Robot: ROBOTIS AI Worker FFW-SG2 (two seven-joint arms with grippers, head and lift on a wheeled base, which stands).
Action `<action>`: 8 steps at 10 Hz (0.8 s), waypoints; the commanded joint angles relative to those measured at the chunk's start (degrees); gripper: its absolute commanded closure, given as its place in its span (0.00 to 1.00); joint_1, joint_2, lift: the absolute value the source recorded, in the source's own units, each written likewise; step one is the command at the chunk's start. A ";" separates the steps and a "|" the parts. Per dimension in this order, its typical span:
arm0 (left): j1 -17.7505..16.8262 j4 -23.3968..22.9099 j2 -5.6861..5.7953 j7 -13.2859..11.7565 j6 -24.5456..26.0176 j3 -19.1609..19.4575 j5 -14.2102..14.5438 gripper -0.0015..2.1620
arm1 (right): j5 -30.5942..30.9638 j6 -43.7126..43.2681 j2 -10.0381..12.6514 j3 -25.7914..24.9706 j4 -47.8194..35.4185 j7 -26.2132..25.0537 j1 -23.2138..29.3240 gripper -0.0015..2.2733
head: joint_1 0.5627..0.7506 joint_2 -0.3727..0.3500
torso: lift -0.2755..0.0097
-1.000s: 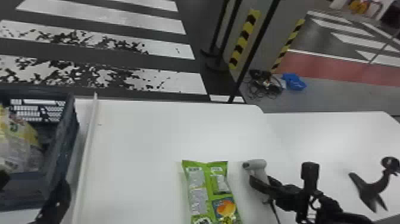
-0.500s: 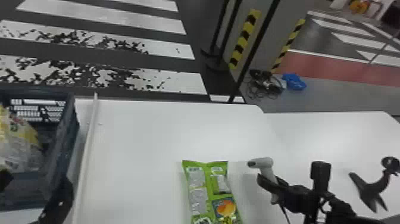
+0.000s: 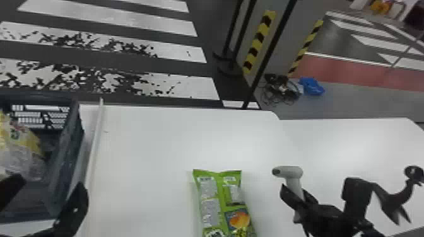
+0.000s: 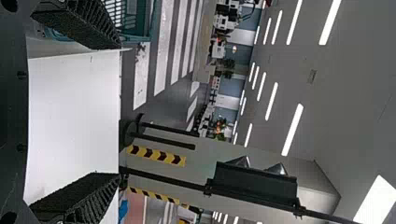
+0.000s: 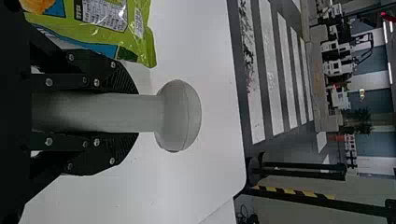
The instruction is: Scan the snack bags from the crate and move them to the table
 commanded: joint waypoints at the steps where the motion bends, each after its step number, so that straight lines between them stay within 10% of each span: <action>1: -0.17 0.23 0.16 0.17 0.00 -0.19 0.00 0.00 | 1.58 0.32 3.12 2.45 -4.98 -4.15 3.28 0.99 | 0.70 0.03 | 0.63; 8: -0.61 0.40 0.25 0.17 -0.88 -0.28 0.70 0.00 | 13.36 8.06 8.09 21.79 -14.91 -22.17 8.20 0.99 | 0.70 0.09 | 0.63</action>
